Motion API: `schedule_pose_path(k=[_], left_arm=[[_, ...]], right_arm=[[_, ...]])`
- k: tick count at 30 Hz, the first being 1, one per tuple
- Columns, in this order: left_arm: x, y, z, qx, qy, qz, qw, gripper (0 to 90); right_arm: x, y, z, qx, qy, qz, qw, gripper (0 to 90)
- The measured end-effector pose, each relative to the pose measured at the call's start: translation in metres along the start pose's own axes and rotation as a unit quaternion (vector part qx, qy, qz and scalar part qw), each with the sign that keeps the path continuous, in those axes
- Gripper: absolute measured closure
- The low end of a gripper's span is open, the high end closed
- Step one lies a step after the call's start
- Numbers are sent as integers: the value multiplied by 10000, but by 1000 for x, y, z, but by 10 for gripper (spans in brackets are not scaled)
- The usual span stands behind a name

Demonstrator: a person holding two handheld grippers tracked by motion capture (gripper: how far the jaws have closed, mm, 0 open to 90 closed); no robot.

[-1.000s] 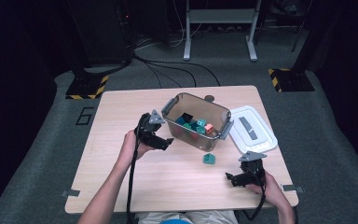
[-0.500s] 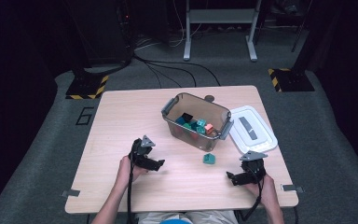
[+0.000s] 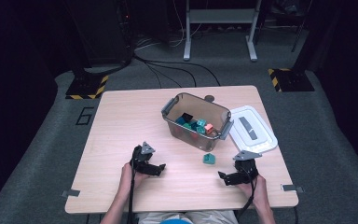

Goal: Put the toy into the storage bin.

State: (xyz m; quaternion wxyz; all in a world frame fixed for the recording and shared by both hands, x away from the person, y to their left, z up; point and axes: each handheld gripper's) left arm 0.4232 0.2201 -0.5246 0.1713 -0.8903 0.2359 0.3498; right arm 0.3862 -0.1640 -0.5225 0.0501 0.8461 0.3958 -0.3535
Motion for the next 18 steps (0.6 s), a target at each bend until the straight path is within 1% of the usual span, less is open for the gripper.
schedule_pose_path(k=[1,2,3,4,5,6,7,13,17,18], left_arm=[[0,0,0,0,0,0,10000,96],[0,0,1,-12,59,4,10000,96],[0,0,3,-19,106,19,9999,96],[-1,1,7,-95,244,-23,9997,96],[-1,1,7,-95,244,-23,9997,97],[-1,1,7,-93,223,-25,9997,97],[-2,1,7,-73,191,-22,9998,97],[-2,1,7,-59,191,-33,9998,97],[-2,1,7,-59,185,-39,9998,97],[-2,1,7,-58,184,-39,9998,97]], right_arm=[[0,0,0,0,0,0,10000,0],[5,-6,-4,-44,45,-37,10000,0],[5,-6,-4,-44,45,-37,10000,0],[9,-12,-8,-102,86,-39,9999,0],[11,-14,-9,-162,89,-32,9998,0],[11,-14,-9,-162,89,-32,9998,0],[15,-17,-12,-210,125,-48,9997,0],[23,-24,-21,-352,159,-54,9992,15],[33,-25,-27,-434,124,-117,9989,37],[33,-25,-27,-434,124,-117,9989,37]])
Point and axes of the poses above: each handheld gripper's, and its own axes: x roughly forward along the jaws, z roughly out of its underside, y roughly to its right, and after that the axes turned 11 degrees about -z, right-handed
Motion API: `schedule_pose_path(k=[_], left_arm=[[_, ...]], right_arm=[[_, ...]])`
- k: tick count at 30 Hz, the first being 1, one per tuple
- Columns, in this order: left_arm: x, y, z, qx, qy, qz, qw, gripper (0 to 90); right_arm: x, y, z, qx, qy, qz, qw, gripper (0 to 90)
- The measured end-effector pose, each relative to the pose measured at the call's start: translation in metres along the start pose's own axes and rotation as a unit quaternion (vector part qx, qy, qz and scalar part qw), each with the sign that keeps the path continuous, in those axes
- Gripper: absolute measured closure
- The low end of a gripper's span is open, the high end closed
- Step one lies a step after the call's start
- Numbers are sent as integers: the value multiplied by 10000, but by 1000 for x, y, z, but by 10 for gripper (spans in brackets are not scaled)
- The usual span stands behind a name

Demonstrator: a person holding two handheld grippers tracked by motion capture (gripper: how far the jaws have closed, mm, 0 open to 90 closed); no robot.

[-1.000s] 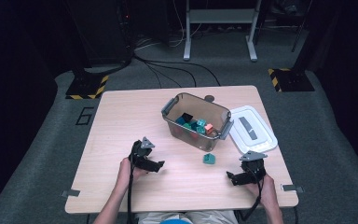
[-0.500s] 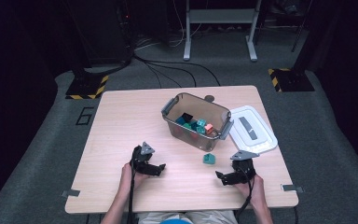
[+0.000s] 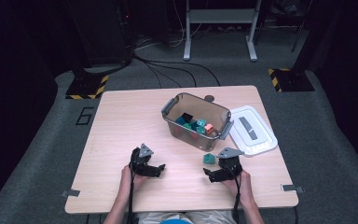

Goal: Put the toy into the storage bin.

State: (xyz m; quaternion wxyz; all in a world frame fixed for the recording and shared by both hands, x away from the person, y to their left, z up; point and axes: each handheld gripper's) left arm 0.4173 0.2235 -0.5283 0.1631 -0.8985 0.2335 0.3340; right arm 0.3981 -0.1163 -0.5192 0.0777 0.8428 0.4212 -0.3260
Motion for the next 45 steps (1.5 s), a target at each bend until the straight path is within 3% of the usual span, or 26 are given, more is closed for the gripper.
schedule_pose_path(k=[7,20,25,36,45], left_arm=[[0,0,0,-3,7,6,10000,97],[0,0,0,-7,8,5,10000,97],[0,0,0,-6,6,6,10000,97],[0,0,0,-6,3,-1,10000,97],[0,0,0,-3,4,-2,10000,97]], right_arm=[[12,1,-6,-43,-38,-38,10000,94],[20,4,-9,-54,-117,221,9997,230],[22,3,-10,-48,-200,303,9993,333],[21,2,-10,-95,-141,236,9996,574],[20,0,-11,-153,-201,168,9995,584]])
Point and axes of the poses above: each handheld gripper's, and its own axes: x roughly forward along the jaws, z roughly out of its underside, y roughly to its right, and after that the axes turned 11 degrees about -z, right-handed
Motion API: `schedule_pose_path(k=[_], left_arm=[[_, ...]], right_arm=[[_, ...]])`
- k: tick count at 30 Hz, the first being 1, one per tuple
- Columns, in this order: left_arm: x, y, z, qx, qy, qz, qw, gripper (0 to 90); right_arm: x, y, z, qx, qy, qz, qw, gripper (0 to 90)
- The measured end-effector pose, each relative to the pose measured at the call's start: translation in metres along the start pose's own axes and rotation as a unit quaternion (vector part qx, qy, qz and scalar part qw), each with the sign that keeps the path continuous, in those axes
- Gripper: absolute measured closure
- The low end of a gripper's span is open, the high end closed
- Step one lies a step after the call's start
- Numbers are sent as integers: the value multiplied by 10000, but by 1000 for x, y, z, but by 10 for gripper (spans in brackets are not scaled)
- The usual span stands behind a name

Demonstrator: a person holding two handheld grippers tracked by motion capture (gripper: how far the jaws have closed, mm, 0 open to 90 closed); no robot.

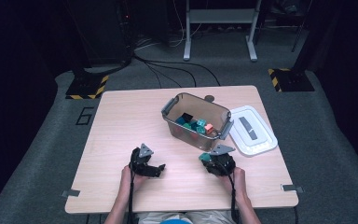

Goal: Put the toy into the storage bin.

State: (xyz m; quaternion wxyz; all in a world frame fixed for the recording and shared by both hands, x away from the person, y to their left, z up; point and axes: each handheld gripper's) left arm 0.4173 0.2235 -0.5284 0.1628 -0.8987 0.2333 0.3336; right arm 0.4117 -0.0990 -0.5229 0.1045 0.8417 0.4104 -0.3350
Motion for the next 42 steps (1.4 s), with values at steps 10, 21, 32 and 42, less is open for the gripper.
schedule_pose_path(k=[10,21,32,42], left_arm=[[0,0,0,6,-5,1,10000,97],[0,0,0,31,-8,3,10000,97],[0,0,0,7,-6,3,10000,97],[0,0,0,-6,1,13,10000,97]], right_arm=[[-12,-5,-11,99,-145,-386,9991,584],[-33,-8,-28,152,-200,-750,9969,584],[-59,-9,-52,149,-283,-960,9949,585],[-82,-6,-77,39,-228,-1080,9939,585]])
Point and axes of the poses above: each handheld gripper's, and its own axes: x roughly forward along the jaws, z roughly out of its underside, y roughly to its right, and after that the axes turned 11 degrees about -z, right-handed
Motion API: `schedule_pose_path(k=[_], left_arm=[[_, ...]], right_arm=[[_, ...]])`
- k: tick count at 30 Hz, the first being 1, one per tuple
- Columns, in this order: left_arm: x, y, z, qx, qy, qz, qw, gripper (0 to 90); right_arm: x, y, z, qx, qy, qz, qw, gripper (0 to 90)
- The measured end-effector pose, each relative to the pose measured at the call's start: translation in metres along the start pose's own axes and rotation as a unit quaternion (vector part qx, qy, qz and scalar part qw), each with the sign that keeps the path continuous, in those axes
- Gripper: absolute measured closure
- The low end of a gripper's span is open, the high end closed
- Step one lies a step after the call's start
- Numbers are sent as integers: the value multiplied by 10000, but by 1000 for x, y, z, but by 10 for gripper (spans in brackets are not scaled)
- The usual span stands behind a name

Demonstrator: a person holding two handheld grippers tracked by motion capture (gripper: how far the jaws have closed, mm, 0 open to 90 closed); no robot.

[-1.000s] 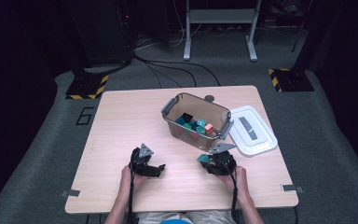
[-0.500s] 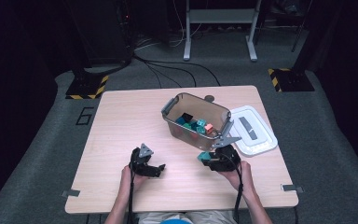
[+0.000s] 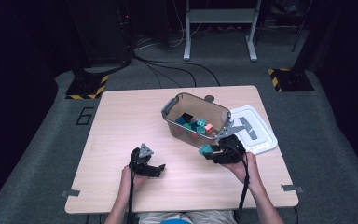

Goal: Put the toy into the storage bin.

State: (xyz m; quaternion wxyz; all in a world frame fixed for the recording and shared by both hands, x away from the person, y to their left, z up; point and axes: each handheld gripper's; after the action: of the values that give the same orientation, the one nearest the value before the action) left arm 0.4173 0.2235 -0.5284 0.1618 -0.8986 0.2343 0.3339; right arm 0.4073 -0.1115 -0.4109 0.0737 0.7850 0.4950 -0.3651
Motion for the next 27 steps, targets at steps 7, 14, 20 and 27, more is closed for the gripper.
schedule_pose_path(k=[7,14,20,27], left_arm=[[0,0,0,30,-20,0,10000,97],[0,0,0,13,-9,-10,10000,97],[0,0,0,-5,-6,-4,10000,97],[0,0,0,9,-5,-11,10000,97]], right_arm=[[-15,4,-19,-10,131,3,9999,585],[-25,20,-39,23,286,208,9994,585],[-20,37,-52,57,225,524,9984,584],[-7,58,-65,118,5,755,9971,583]])
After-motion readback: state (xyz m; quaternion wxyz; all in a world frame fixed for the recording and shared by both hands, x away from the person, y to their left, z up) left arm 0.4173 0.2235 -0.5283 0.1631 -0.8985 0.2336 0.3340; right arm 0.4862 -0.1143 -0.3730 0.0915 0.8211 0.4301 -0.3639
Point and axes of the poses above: each handheld gripper's, and its own axes: x roughly forward along the jaws, z roughly out of its underside, y roughly to its right, and after that the axes turned 11 degrees about -z, right-handed
